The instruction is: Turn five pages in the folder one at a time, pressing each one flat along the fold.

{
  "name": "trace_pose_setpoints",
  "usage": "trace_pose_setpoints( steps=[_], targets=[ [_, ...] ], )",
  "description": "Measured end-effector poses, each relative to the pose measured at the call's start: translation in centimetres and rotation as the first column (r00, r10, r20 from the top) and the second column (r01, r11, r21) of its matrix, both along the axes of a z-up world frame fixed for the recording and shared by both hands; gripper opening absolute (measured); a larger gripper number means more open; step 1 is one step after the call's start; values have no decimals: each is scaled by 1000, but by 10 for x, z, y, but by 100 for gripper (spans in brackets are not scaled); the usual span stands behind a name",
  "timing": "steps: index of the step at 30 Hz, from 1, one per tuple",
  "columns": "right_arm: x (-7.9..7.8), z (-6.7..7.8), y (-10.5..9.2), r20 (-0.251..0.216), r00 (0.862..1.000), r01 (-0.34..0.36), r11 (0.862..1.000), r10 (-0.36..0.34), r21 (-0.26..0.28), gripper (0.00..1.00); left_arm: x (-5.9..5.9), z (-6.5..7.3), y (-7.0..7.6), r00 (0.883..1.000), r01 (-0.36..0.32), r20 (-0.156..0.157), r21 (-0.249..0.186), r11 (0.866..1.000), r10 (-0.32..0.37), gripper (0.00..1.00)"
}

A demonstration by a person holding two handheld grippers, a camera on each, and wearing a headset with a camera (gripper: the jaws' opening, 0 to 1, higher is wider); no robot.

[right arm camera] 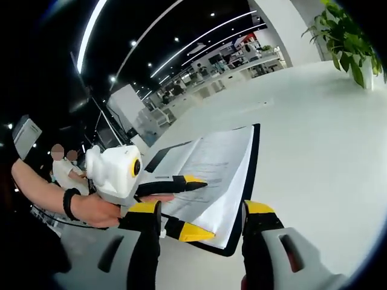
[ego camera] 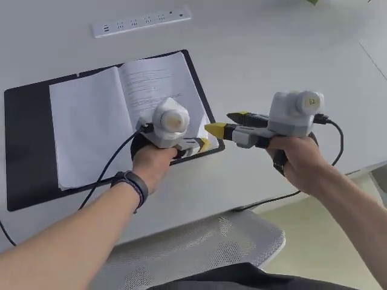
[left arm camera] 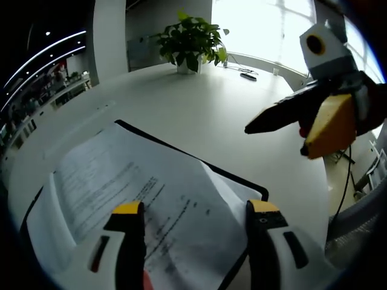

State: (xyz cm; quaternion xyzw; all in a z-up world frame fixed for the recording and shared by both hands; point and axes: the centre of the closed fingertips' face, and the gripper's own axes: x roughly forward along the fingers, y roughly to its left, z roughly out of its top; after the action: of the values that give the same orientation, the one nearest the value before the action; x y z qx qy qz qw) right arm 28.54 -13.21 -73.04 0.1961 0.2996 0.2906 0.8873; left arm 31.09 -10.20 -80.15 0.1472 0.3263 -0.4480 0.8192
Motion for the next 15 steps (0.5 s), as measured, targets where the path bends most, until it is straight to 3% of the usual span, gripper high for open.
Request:
trace_pose_setpoints(
  steps=[15],
  targets=[
    [25, -28, 21, -88, 996, -5, 995, 14, 100, 43, 0, 0, 0, 1000, -11, -3, -6, 1000, 11, 69]
  ],
)
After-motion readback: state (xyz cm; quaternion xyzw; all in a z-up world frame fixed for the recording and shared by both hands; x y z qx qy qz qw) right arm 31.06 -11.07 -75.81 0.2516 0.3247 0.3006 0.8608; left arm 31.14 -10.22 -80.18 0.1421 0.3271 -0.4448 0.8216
